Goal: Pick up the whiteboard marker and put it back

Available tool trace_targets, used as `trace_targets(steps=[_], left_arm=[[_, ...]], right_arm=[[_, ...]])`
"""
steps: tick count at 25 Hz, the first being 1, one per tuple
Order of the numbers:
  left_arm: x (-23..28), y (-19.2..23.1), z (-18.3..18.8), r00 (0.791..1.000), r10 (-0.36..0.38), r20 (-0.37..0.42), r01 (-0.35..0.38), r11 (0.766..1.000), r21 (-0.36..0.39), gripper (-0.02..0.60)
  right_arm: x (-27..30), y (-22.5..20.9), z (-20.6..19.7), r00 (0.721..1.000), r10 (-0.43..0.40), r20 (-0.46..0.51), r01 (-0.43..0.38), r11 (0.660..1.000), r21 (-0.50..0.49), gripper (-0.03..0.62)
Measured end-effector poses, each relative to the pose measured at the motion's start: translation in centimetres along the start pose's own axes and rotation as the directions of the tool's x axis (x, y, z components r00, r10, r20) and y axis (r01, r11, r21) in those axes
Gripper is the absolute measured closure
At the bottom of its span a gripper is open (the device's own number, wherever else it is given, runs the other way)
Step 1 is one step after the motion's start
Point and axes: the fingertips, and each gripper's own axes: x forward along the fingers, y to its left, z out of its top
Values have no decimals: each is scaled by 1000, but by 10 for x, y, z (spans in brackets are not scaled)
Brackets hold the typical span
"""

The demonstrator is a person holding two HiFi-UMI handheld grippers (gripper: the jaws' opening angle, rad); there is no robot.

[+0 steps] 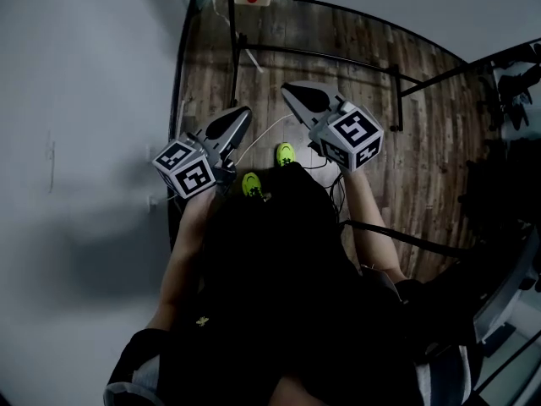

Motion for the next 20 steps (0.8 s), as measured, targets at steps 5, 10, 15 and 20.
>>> trace_targets(steps=[5,10,15,20], left_arm=[[-9,-13,-9,1000,-6,4,6,1000,-15,575],[-16,-17,-13,1000,-2,5,2,1000,-22,575],[-11,-20,-11,1000,-11,8,11,1000,-6,575],[-7,-23,-5,1000,-17,25,17,1000,12,575]], right_arm=[[-8,20,1,1000,16,21,-16,1000,11,594],[-9,32,0,999,30,17,-30,1000,-8,595],[-15,37,-3,1000,25,18,-24,999,-26,594],[-16,41,-3,999,33,20,-32,999,-27,595]])
